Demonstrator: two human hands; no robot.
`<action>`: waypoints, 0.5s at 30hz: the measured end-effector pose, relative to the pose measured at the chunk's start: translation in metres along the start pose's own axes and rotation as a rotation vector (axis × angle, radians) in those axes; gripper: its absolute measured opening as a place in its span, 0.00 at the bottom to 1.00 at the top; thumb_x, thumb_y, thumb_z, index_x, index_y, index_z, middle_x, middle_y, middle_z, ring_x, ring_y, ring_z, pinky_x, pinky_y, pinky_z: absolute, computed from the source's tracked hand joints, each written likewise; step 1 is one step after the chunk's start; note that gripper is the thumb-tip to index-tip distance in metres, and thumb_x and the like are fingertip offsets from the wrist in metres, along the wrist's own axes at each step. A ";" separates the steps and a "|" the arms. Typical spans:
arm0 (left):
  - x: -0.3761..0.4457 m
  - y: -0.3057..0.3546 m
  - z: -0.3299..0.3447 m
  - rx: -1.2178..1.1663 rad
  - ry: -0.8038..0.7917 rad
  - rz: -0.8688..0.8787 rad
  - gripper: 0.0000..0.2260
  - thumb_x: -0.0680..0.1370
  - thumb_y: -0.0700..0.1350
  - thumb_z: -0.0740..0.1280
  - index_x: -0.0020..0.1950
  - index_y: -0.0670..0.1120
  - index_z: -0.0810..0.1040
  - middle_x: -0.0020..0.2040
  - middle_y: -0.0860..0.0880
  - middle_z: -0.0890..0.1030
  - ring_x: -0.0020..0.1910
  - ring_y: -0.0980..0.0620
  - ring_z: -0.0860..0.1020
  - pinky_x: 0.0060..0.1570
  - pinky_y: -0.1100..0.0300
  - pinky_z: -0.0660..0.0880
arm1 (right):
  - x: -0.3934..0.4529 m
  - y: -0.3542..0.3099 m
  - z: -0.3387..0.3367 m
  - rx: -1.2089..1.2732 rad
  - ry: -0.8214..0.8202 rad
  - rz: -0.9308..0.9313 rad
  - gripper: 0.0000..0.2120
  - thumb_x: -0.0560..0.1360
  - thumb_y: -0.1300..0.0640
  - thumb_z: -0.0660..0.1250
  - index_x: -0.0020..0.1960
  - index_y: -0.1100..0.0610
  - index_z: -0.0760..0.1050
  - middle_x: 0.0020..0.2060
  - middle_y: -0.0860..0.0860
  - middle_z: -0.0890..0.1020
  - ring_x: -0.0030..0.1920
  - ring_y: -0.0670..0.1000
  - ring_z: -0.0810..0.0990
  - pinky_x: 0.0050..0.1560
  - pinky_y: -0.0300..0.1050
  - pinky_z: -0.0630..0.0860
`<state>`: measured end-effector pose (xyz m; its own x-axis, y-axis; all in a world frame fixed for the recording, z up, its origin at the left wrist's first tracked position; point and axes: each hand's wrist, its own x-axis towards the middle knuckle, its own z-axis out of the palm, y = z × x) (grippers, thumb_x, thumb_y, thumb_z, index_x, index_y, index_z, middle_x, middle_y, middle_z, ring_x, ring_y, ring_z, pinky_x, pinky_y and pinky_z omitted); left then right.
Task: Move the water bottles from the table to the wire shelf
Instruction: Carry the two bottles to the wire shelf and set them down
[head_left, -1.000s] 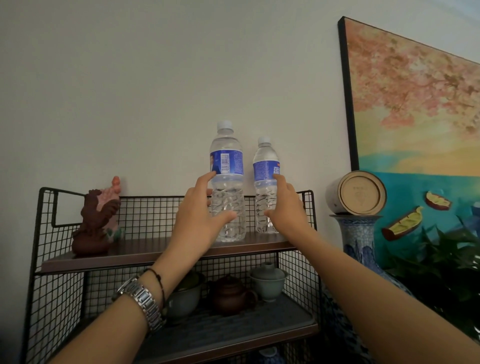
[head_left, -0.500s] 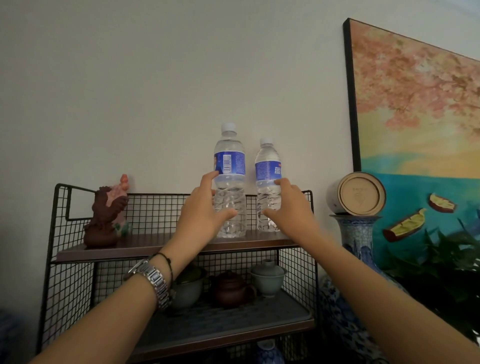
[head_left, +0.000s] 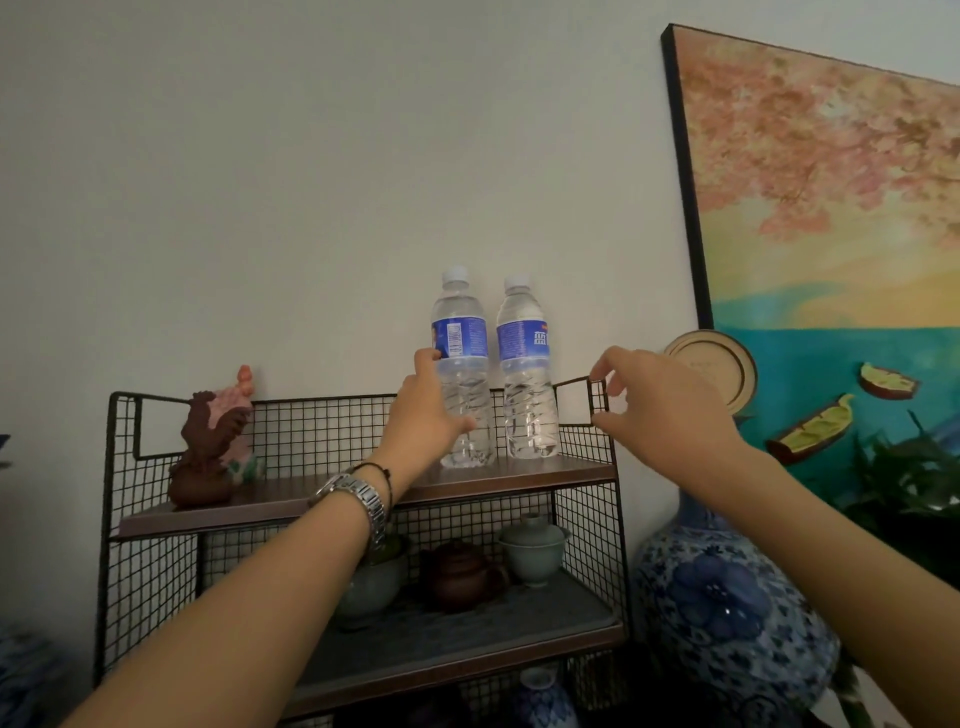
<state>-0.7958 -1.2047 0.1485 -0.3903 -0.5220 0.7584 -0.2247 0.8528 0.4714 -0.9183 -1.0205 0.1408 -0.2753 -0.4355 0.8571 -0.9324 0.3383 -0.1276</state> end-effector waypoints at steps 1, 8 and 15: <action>0.002 0.000 0.003 -0.004 -0.002 -0.004 0.36 0.70 0.38 0.76 0.71 0.46 0.59 0.61 0.45 0.77 0.51 0.51 0.78 0.39 0.66 0.74 | -0.002 0.002 -0.002 0.000 0.005 -0.001 0.15 0.72 0.56 0.70 0.57 0.51 0.72 0.50 0.50 0.80 0.49 0.51 0.77 0.48 0.50 0.77; 0.015 -0.003 0.019 -0.003 -0.008 -0.024 0.37 0.70 0.37 0.76 0.72 0.47 0.58 0.62 0.43 0.76 0.56 0.47 0.78 0.45 0.62 0.73 | -0.010 0.014 -0.009 0.031 -0.024 -0.010 0.14 0.72 0.54 0.70 0.56 0.50 0.74 0.48 0.47 0.80 0.47 0.48 0.76 0.46 0.45 0.75; 0.023 -0.002 0.025 0.060 -0.013 -0.036 0.38 0.68 0.39 0.78 0.70 0.47 0.57 0.62 0.41 0.74 0.57 0.43 0.78 0.54 0.52 0.78 | -0.010 0.017 -0.001 0.038 -0.029 -0.018 0.13 0.71 0.53 0.71 0.55 0.49 0.74 0.46 0.45 0.80 0.47 0.47 0.77 0.47 0.46 0.77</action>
<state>-0.8261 -1.2181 0.1535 -0.3925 -0.5529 0.7350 -0.2922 0.8327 0.4703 -0.9311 -1.0094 0.1301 -0.2647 -0.4655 0.8445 -0.9452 0.2986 -0.1317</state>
